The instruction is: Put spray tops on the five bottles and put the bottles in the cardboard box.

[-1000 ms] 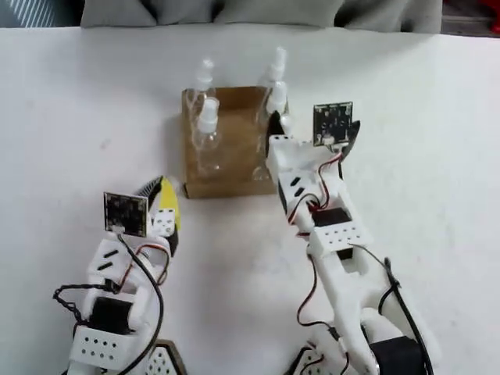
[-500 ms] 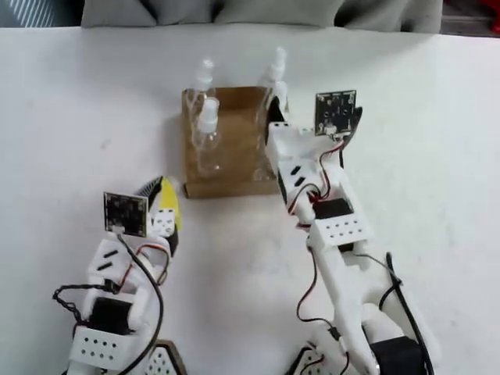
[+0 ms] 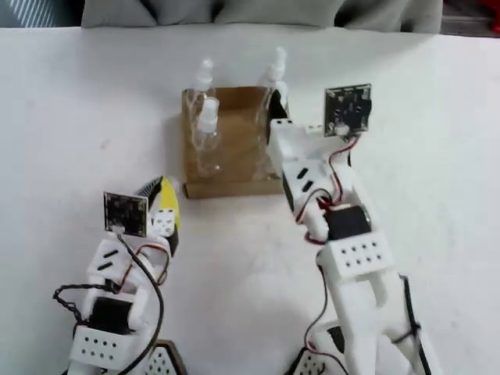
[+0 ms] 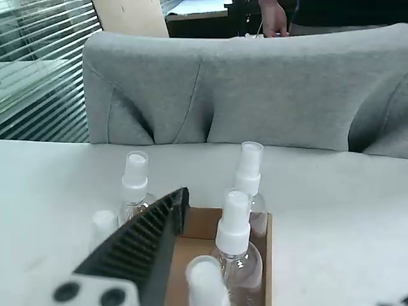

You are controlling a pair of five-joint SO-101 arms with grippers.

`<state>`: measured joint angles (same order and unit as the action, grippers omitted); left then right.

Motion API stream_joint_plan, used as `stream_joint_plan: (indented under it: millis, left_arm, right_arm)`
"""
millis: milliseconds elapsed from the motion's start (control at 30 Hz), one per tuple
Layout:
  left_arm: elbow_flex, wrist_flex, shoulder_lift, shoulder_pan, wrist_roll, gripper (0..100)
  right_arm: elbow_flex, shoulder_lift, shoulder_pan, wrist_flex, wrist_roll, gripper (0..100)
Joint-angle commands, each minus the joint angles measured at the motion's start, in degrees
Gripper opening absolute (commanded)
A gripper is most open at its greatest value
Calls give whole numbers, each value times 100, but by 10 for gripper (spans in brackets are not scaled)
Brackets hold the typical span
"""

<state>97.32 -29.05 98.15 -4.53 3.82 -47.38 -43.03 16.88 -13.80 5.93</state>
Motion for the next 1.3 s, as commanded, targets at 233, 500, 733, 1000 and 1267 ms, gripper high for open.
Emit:
stream_joint_plan:
  millis: [233, 500, 733, 1000, 1267]
  left_arm:
    - [0, 132, 84, 66, -79, 20]
    - [0, -123, 75, 585, -79, 20]
    - [0, -352, 75, 1051, -79, 20]
    - [0, -791, 84, 1138, -589, 20]
    - [0, -1530, 101, 1138, -1081, 20]
  right_arm:
    - [264, -1833, 48, -1684, -70, 292]
    - [-527, -2932, -136, -2000, -70, 29]
    - [-1873, -4848, -127, -2062, -70, 12]
    - [-2400, -5965, -136, -3486, -624, 16]
    - [-2444, -6018, -101, -4778, -615, 16]
